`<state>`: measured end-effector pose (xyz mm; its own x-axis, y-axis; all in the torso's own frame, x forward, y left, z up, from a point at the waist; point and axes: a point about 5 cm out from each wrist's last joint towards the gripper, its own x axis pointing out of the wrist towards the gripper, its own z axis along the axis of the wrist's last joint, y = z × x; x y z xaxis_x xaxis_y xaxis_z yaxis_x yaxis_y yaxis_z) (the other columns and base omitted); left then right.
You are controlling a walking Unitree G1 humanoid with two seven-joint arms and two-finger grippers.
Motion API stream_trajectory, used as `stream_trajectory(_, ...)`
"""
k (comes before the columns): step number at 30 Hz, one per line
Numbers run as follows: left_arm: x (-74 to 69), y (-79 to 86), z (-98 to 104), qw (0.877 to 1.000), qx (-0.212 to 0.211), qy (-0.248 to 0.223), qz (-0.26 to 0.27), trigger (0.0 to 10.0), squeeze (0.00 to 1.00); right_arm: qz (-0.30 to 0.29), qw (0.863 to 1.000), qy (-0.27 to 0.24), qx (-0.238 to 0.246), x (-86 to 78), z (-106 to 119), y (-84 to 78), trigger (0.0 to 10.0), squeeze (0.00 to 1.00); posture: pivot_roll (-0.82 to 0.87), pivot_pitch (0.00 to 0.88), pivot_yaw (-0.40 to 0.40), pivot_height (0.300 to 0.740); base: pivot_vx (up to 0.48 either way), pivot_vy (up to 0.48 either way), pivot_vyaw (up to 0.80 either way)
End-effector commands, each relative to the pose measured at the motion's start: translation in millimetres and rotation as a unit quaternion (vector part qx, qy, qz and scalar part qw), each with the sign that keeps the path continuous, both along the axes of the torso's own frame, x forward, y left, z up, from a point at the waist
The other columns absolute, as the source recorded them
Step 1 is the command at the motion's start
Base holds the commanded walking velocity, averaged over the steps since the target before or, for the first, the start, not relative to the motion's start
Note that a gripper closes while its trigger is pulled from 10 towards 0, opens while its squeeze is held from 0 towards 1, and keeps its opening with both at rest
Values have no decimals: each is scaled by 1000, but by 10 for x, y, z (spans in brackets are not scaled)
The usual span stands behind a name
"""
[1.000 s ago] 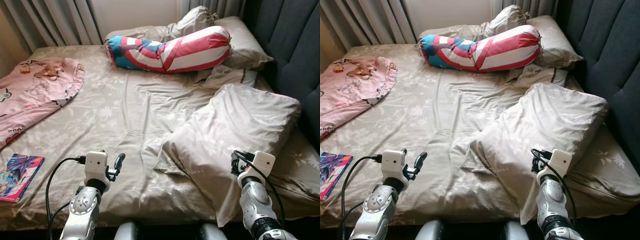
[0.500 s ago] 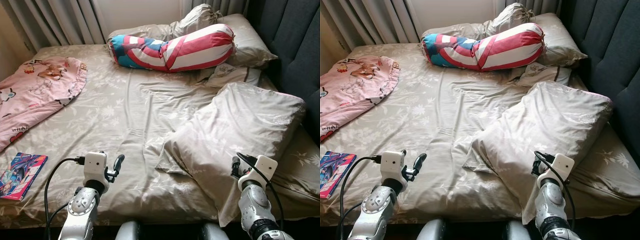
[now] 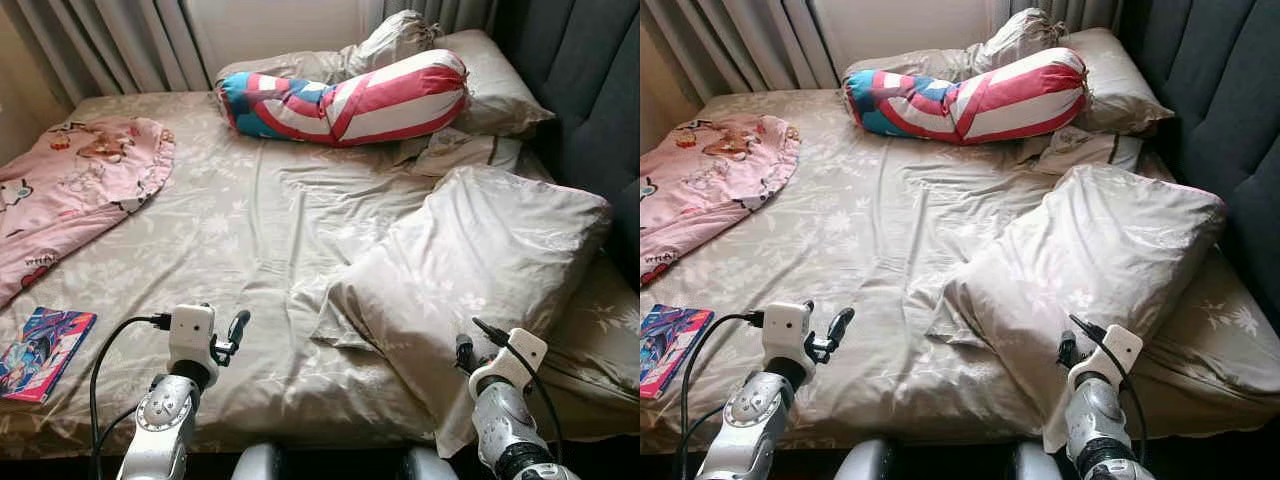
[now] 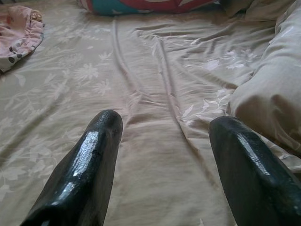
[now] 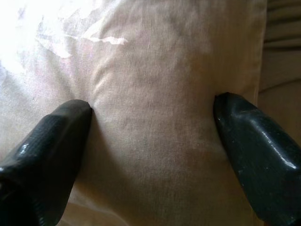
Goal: Clean up the room
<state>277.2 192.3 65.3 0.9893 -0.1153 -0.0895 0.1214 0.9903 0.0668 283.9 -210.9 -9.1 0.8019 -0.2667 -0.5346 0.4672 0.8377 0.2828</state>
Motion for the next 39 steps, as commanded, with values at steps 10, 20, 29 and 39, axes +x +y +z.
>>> stream_trajectory(10, -53, 67, 63, 1000, 17, -3, -2, 10000, 0, 45, 996, 69, 24, -106, -172, 199, 10000, 0, -12, 99, 96, 629, 0, 0, 0)
stream_trajectory(20, -200, 119, 78, 1000, 24, 3, -5, 10000, 0, 47, 996, 72, 14, -133, -188, 168, 0, 0, 10, 154, 105, 629, 0, 0, 0)
stream_trajectory(29, -329, 150, 99, 1000, 26, 13, -7, 10000, 0, 50, 996, 79, 2, -181, -223, 160, 0, 0, 21, 190, 108, 629, 0, 0, 0)
stream_trajectory(39, -322, 140, 114, 999, 25, 18, -7, 10000, 0, 52, 996, 73, -2, -159, -205, 173, 0, 0, 18, 194, 107, 629, 0, 0, 0)
